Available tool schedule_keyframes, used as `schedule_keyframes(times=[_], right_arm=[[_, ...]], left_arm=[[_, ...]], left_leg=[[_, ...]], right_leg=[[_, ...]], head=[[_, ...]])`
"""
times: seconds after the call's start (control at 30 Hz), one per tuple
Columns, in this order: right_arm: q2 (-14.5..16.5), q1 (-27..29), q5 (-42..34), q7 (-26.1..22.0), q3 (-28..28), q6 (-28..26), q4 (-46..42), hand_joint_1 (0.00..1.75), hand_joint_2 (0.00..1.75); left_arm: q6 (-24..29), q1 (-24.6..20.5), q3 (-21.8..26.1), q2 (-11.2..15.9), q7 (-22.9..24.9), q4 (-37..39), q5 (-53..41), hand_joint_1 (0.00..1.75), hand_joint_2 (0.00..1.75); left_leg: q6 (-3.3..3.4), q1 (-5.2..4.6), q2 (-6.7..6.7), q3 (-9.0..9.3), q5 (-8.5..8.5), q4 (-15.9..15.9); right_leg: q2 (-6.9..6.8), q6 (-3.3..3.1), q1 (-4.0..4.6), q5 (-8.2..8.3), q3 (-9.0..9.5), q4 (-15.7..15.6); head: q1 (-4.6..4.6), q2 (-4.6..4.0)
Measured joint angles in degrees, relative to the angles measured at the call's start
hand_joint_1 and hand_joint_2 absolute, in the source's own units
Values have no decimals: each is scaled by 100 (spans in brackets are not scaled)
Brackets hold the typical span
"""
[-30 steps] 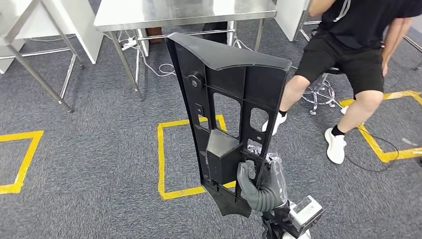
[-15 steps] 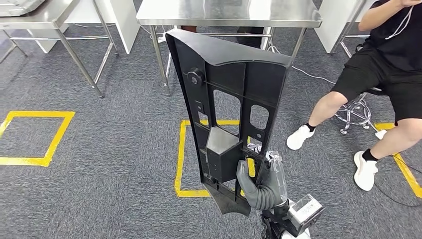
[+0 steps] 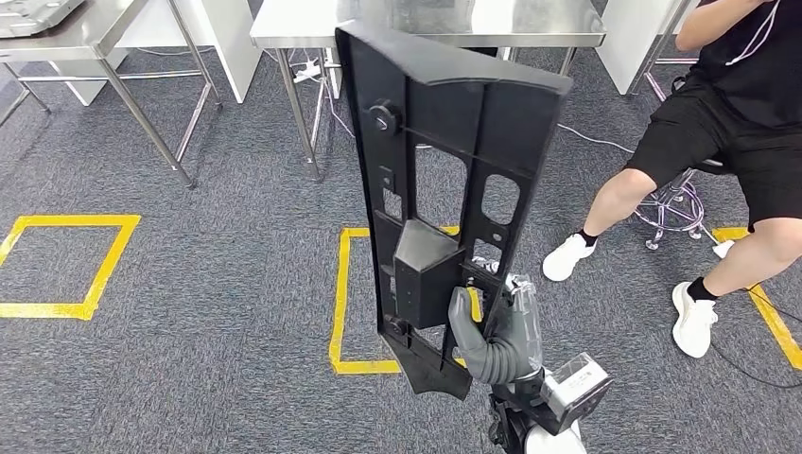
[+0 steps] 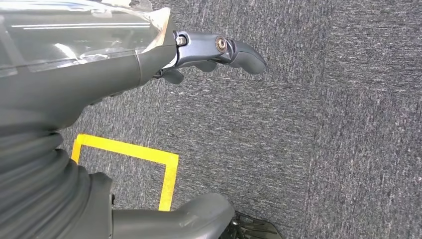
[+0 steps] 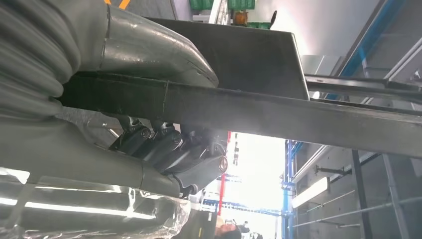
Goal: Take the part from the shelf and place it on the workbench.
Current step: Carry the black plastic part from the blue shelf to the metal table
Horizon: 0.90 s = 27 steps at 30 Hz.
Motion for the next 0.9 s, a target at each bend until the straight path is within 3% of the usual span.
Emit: schedule_keyframes(times=[0.13,0.2,0.27,0.3,0.33,0.4,0.43,0.47,0.57,0.63,0.7,0.77,0.8,0.83,0.9], right_arm=[[14,14,44,1,25,-48,4,175,175],[28,59,127,1,36,-100,3,175,175],[33,117,185,1,58,-132,3,175,175],[32,146,197,2,70,-135,4,175,175],[32,166,202,2,79,-138,4,175,175],[32,180,207,3,94,-139,4,175,175],[35,180,207,3,100,-139,3,175,175],[39,183,208,3,104,-140,2,175,175],[54,188,211,3,109,-143,-2,175,175],[62,188,212,3,109,-145,-9,175,175],[73,190,213,3,109,-145,-16,175,175],[80,192,214,3,110,-145,-15,175,175],[81,193,215,7,110,-150,-14,175,175],[83,194,224,21,111,-157,-14,175,175],[86,192,250,75,111,-175,-14,175,175]], left_arm=[[1,1,-2,7,7,0,4,0,175],[1,5,-2,7,14,0,14,0,175],[0,5,-2,7,22,0,22,0,175],[0,6,-2,7,25,0,25,0,175],[-1,8,-2,7,28,0,28,0,175],[-3,9,-2,3,33,0,34,0,175],[-4,8,-2,2,34,1,35,0,175],[-5,7,-2,2,34,1,35,0,175],[-5,6,-2,3,34,2,35,0,175],[-5,5,-3,2,34,1,35,0,175],[-5,-2,-3,1,34,0,35,0,175],[-5,-3,-2,1,35,0,35,0,175],[-5,1,-2,1,39,0,35,0,175],[-5,4,-2,1,46,0,35,0,175],[-2,6,-2,1,63,0,39,0,175]], left_leg=[[24,17,13,92,44,-144],[29,39,31,148,74,-211],[39,38,44,154,60,-210],[34,38,46,157,50,-207],[22,42,43,164,38,-203],[-30,50,29,197,0,-190],[-70,41,21,210,-34,-169],[-110,32,15,220,-68,-150],[-207,53,4,231,-143,-124],[-267,98,79,196,-224,1],[-318,122,230,-58,-457,528],[-352,133,319,-501,-697,1265],[-361,137,336,-672,-704,1484],[-363,139,348,-745,-598,1498],[-340,141,375,-580,-132,948]], right_leg=[[-14,15,12,-60,-36,80],[-23,-9,16,-281,-290,575],[-23,-14,3,-528,-671,1253],[-24,14,-11,-554,-781,1424],[-24,63,-29,-495,-785,1395],[-21,184,-75,-197,-481,772],[-11,212,-86,-70,-298,413],[-3,199,-94,15,-153,146],[6,33,-63,30,-30,-24],[-6,-60,-62,13,11,-38],[-39,-149,-66,-22,73,-50],[-74,-207,-46,-77,130,-49],[-84,-215,-39,-108,163,-48],[-89,-211,-36,-143,205,-47],[-95,-184,-36,-227,318,-49]], head=[[8,0],[25,0],[35,0],[34,0],[36,0],[37,0],[39,0],[37,0],[9,0],[-5,0],[-22,0],[-31,0],[-31,0],[-32,0],[-33,0]])
